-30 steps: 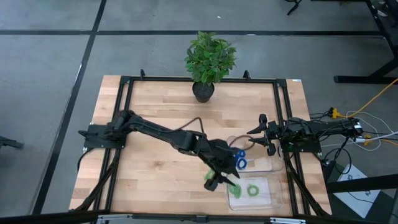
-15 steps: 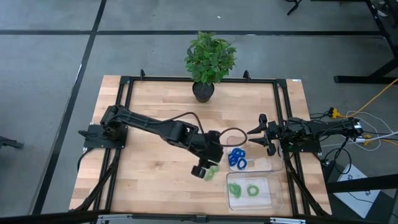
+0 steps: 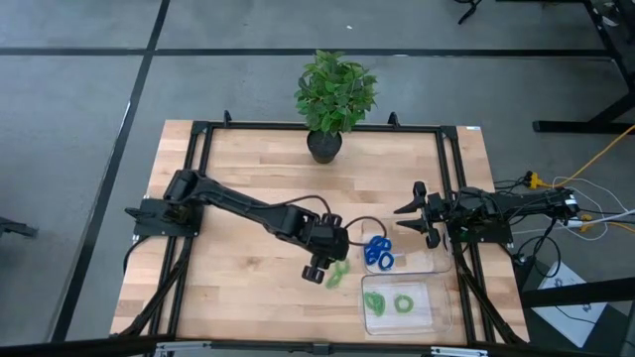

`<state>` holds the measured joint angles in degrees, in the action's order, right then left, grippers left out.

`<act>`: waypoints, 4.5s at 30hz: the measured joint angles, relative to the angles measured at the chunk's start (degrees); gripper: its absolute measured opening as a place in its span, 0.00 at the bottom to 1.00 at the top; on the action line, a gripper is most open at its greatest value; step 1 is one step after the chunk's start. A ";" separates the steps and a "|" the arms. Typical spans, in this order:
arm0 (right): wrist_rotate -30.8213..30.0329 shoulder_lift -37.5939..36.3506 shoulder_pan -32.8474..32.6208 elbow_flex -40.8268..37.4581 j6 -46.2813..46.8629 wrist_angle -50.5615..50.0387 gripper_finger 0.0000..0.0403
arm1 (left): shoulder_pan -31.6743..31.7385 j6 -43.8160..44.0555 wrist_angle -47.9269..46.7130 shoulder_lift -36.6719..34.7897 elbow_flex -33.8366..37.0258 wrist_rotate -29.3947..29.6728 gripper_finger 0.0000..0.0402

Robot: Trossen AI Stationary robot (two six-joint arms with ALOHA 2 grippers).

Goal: Sort spring keychains
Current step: Put the green spring keychain in the bottom transparent bin

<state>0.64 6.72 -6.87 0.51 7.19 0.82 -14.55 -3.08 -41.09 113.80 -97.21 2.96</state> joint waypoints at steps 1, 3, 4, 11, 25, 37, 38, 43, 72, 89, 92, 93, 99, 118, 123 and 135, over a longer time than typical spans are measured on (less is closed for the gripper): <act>0.00 0.01 0.00 -0.01 0.01 0.00 0.38 | -0.02 0.73 2.03 0.00 2.01 0.09 0.38; 0.00 0.00 0.00 0.00 0.01 0.00 0.38 | 0.02 2.62 6.60 0.00 5.98 0.51 0.38; 0.00 0.00 0.00 -0.01 0.01 0.00 0.38 | 0.04 3.54 8.81 0.00 7.86 1.03 0.38; -0.02 0.02 0.00 0.00 0.01 0.00 0.38 | 0.13 7.32 21.99 0.02 17.24 9.09 0.38; 0.00 0.01 -0.01 0.00 0.01 0.00 0.38 | -0.03 8.96 33.99 4.01 20.68 9.59 0.38; 0.00 0.00 0.00 -0.01 0.01 0.00 0.38 | 0.26 10.48 38.25 7.29 20.58 5.54 0.38; 0.00 0.00 0.00 0.00 0.01 0.00 0.38 | 0.11 10.47 37.97 7.54 20.60 5.04 0.38; -0.01 0.00 0.00 -0.01 0.01 0.00 0.38 | -0.28 11.03 38.94 9.67 20.38 5.51 0.38; 0.00 0.00 0.00 -0.02 0.01 0.00 0.38 | 0.21 13.20 29.47 6.09 20.92 5.27 0.04; 0.00 0.02 0.00 0.00 0.01 0.00 0.38 | 2.34 9.08 23.79 -3.02 20.77 11.68 0.03; 0.00 0.01 0.00 -0.01 0.02 0.00 0.38 | 2.34 6.40 24.06 -6.38 20.75 13.66 0.03; 0.00 0.02 -0.01 -0.02 0.01 0.00 0.38 | 2.36 5.68 24.37 -7.51 20.69 14.33 0.03; -0.02 0.00 0.00 0.00 0.01 0.00 0.38 | 3.02 3.73 27.54 -14.67 20.65 17.71 0.03; -0.01 0.01 0.00 -0.02 0.01 0.00 0.38 | 3.78 1.69 43.38 -26.58 20.55 19.83 0.03; 0.00 0.02 0.00 -0.02 0.01 0.00 0.38 | 3.70 2.96 47.46 -26.48 20.55 15.95 0.03; 0.00 0.00 0.00 -0.02 0.01 0.00 0.38 | 0.18 3.66 55.40 -24.85 20.51 11.98 0.03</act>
<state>0.64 6.72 -6.87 0.49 7.20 0.82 -14.37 0.58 14.31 88.95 -76.70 14.94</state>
